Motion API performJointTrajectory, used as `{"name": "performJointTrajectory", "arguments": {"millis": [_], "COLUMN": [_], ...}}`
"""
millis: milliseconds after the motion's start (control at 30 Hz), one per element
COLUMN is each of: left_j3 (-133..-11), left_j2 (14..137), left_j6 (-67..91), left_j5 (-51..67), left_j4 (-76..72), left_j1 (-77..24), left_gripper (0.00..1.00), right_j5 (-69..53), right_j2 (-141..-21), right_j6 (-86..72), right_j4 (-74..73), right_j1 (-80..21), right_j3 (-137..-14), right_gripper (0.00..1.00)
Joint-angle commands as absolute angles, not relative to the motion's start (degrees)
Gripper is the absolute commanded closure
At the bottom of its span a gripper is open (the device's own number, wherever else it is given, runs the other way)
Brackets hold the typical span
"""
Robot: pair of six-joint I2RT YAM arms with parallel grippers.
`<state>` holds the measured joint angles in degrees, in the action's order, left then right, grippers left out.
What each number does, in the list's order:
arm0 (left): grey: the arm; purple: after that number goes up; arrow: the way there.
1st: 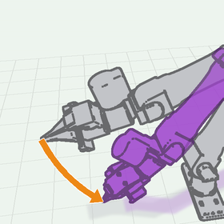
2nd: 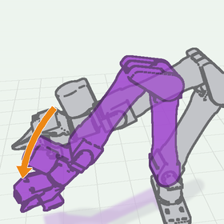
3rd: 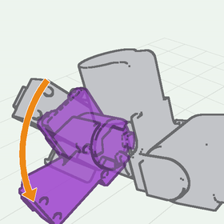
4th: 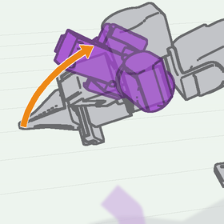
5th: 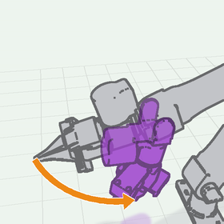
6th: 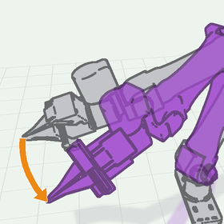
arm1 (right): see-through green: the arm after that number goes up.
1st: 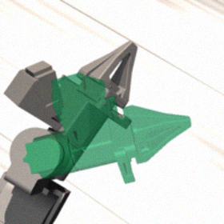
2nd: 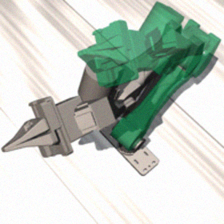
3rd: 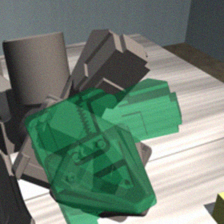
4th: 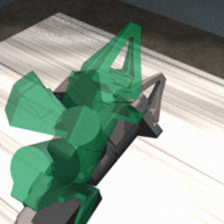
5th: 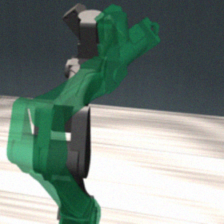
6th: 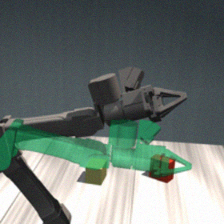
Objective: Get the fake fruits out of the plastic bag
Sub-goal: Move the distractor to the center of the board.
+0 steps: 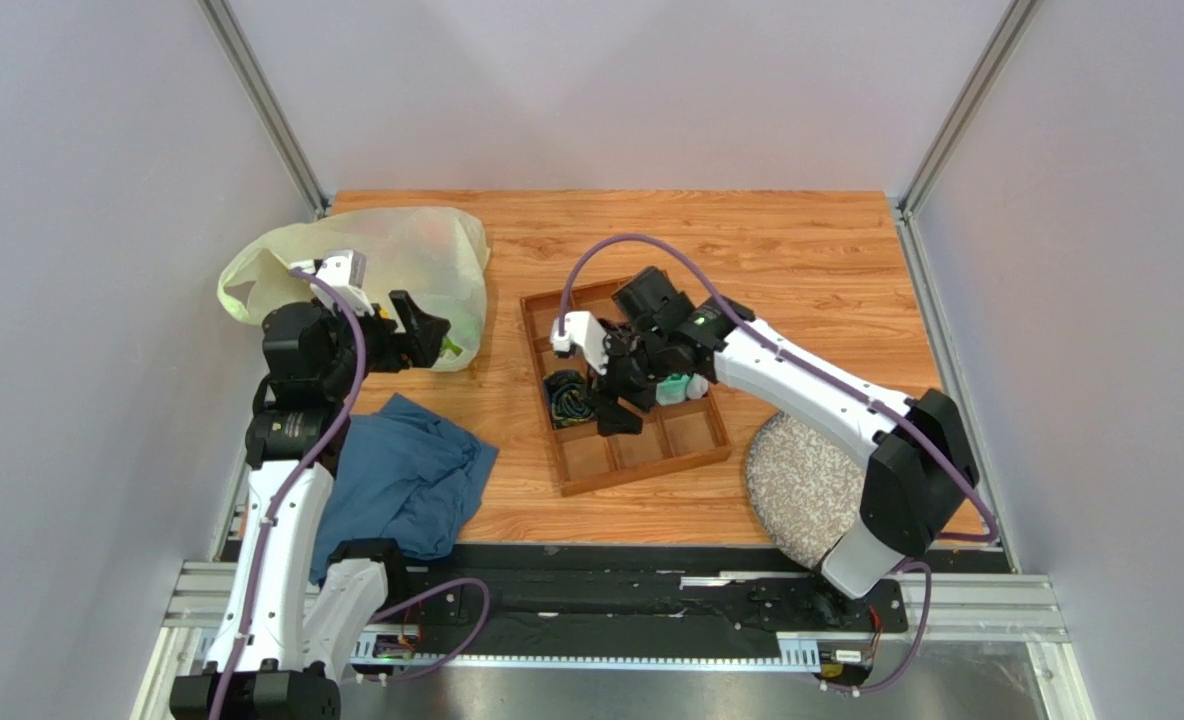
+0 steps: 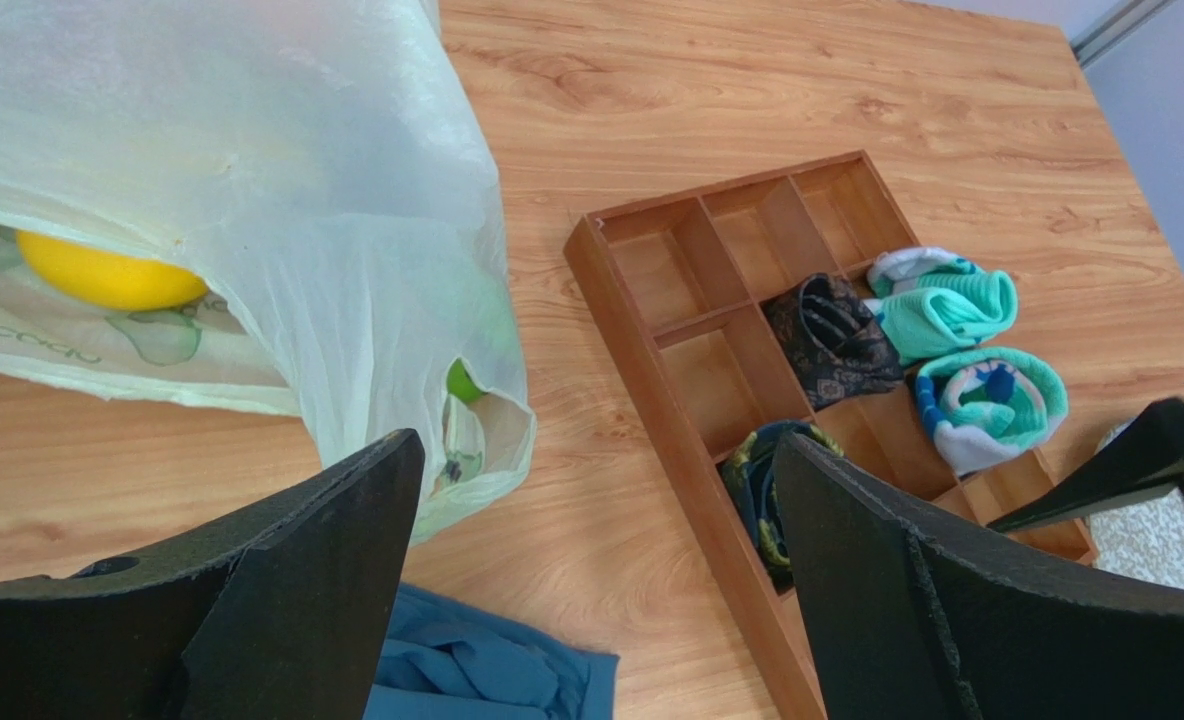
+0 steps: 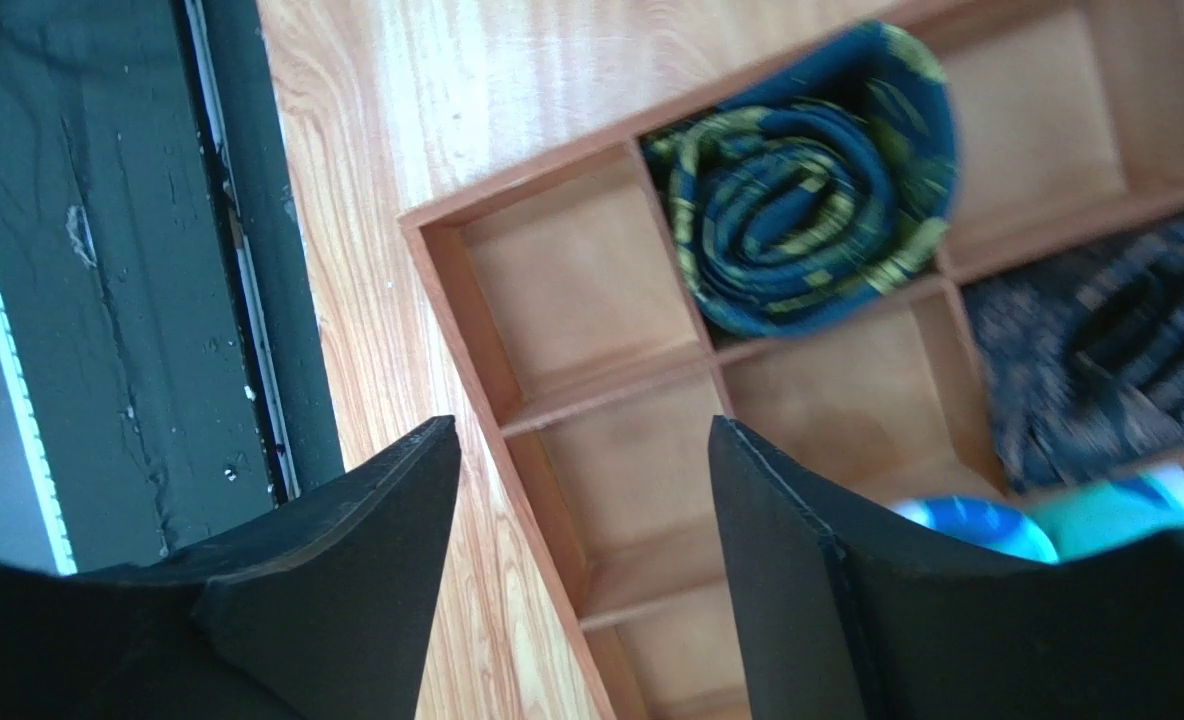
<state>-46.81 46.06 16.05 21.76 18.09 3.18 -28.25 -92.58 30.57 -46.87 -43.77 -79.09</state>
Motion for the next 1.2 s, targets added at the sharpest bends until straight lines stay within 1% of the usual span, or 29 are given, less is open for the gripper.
{"name": "performJointTrajectory", "arguments": {"millis": [0,267,433,567,667,767,867,900,933,1067,1167], "left_j3": [-47.55,-46.76,-45.53,-45.44,-45.70,-45.97,-46.49,-46.67,-46.67,-47.02,-47.46], "left_j2": [43.78,41.75,41.84,42.19,42.80,43.24,43.86,44.03,44.29,45.61,46.93], "left_j6": [16.96,15.56,16.78,16.79,16.79,16.53,16.08,16.00,16.00,15.65,15.29], "left_j5": [19.86,19.60,20.13,20.65,20.74,20.83,20.74,20.74,20.83,20.92,21.01], "left_j4": [19.16,20.57,19.69,19.69,19.60,19.60,19.95,19.95,20.21,20.39,20.22], "left_j1": [3.43,4.13,4.74,4.83,4.92,4.92,5.01,5.01,5.01,5.45,5.71], "left_gripper": [0.05,0.05,0.05,0.05,0.05,0.05,0.05,0.05,0.05,0.06,0.06], "right_j5": [-24.45,-14.86,-9.23,-5.03,-0.27,2.81,3.17,3.16,2.99,3.16,3.60], "right_j2": [-94.92,-99.31,-102.74,-105.81,-108.89,-110.83,-111.88,-112.06,-112.32,-114.43,-116.36], "right_j6": [33.40,33.13,30.77,27.44,24.62,18.30,14.60,13.98,12.93,11.69,11.69], "right_j4": [-43.16,-36.57,-32.71,-29.27,-27.52,-26.11,-25.75,-25.93,-25.93,-26.63,-27.07], "right_j1": [-46.75,-46.76,-46.76,-46.67,-45.36,-40.88,-35.70,-32.99,-31.74,-25.07,-21.72], "right_j3": [-79.46,-73.84,-73.83,-74.88,-76.81,-78.57,-80.06,-80.50,-80.94,-83.92,-86.04], "right_gripper": [0.37,0.36,0.34,0.35,0.39,0.43,0.52,0.56,0.58,0.62,0.62]}}
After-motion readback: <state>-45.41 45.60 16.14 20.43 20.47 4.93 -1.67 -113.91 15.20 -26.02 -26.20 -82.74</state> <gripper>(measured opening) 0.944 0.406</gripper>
